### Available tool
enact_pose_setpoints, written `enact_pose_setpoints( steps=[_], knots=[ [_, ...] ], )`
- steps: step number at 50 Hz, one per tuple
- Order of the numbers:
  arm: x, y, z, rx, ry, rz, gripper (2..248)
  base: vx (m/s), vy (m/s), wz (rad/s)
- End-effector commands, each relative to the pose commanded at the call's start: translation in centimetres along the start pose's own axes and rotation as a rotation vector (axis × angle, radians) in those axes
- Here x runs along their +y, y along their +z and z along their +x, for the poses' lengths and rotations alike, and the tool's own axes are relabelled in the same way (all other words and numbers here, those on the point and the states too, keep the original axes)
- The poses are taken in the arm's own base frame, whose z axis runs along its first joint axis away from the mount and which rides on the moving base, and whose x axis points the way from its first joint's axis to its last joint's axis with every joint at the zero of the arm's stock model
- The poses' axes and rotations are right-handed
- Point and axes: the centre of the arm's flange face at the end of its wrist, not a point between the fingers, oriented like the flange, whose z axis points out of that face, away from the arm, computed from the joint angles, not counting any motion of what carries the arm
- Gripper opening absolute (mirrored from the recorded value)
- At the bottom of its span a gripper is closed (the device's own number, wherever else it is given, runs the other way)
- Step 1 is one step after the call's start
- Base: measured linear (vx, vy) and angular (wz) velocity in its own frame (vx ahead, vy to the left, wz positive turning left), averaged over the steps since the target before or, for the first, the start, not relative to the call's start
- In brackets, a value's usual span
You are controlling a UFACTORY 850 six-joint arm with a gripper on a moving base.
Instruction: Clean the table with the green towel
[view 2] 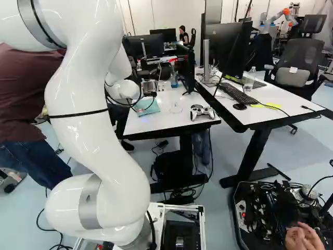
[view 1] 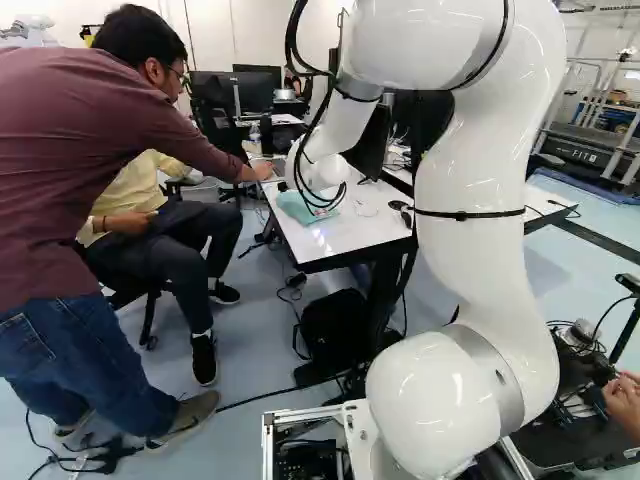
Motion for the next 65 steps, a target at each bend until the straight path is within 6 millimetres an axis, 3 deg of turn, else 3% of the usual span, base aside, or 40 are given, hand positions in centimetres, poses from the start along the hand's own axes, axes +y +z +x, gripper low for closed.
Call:
enact_pose_setpoints(
  steps=[65],
  knots=[
    [0.0, 0.0, 0.0, 0.0, 0.0, 0.0, 247, 0.0, 0.0, 0.0]
  ],
)
